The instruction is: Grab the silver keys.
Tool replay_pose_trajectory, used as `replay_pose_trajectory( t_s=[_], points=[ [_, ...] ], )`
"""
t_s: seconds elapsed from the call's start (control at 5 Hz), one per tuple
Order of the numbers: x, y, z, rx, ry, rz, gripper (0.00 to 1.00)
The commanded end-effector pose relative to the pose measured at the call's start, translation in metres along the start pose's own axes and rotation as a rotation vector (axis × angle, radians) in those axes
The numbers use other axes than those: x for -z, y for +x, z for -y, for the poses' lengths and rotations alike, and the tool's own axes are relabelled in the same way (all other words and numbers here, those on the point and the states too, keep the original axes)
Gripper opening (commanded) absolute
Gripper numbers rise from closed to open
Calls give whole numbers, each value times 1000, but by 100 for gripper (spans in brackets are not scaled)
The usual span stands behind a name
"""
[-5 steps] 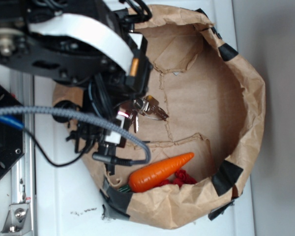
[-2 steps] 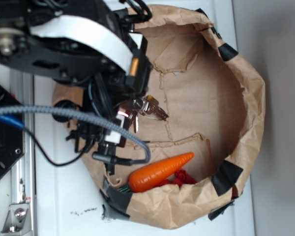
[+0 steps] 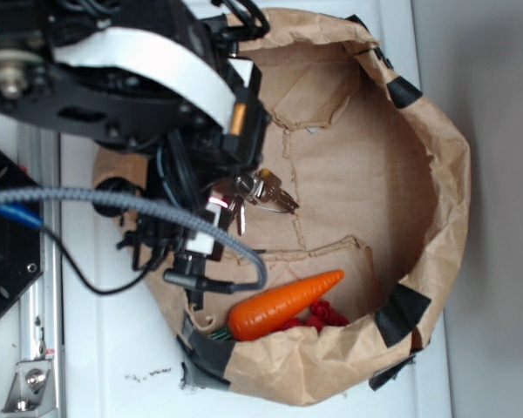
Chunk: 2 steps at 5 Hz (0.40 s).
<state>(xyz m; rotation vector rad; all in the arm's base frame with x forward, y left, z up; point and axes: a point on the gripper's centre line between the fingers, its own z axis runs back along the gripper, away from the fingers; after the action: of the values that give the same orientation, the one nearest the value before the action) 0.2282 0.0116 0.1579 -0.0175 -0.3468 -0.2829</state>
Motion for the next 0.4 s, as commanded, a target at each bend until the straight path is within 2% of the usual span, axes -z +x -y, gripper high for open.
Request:
replay_pose_trajectory(
  t_s=[0.0, 0.2],
  points=[
    [41, 5, -12, 22, 37, -6, 100],
    [60, 5, -16, 16, 57, -41, 100]
  ],
)
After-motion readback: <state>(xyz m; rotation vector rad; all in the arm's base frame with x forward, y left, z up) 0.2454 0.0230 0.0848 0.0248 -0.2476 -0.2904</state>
